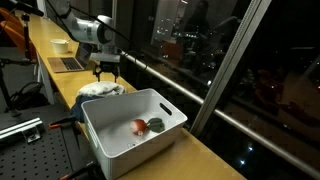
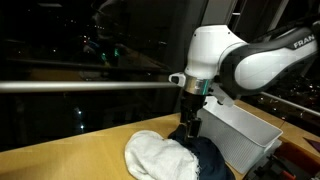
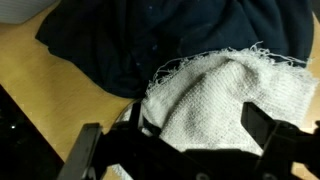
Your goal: Remove the items from the storage box and put them on the table then place them back.
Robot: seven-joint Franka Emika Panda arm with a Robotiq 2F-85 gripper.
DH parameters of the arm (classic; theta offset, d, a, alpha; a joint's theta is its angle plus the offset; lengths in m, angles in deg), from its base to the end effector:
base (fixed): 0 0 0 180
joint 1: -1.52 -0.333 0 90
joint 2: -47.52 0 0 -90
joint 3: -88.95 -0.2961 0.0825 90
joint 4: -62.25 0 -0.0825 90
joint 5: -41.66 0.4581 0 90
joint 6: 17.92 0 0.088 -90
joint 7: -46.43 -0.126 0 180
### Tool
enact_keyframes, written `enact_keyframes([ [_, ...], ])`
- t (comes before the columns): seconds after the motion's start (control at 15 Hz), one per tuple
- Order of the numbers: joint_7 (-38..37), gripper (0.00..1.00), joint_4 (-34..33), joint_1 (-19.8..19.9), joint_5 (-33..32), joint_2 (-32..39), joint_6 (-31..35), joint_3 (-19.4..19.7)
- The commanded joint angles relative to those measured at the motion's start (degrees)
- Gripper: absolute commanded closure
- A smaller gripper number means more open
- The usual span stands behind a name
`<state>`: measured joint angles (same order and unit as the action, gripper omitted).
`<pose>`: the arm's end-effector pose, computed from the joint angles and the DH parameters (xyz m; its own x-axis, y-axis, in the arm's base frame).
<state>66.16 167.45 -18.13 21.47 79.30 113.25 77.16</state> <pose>0.5840 0.3431 0.1361 0.4450 0.8853 -0.1347 0.8951 -0.4354 0.0956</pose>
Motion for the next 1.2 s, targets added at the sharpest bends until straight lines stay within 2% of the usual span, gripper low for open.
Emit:
enact_keyframes([
  [0.0, -4.79, 0.0, -8.04, -5.61, -6.82, 7.3, -4.34, 1.9],
  [0.27, -6.73, 0.0, -14.69, -9.69, -10.62, 13.44, -8.62, 2.75],
  [0.47, -6.18, 0.0, -19.05, -10.73, -11.42, 16.65, -11.46, 3.15],
  [1.0, -4.37, 0.0, -24.69, -7.35, -9.54, 20.86, -13.94, 4.5],
  [1.07, -4.36, 0.25, -24.73, -6.78, -9.4, 21.0, -13.6, 4.52],
  [1.13, -4.19, 0.28, -24.46, -5.98, -9.08, 20.89, -12.97, 4.38],
])
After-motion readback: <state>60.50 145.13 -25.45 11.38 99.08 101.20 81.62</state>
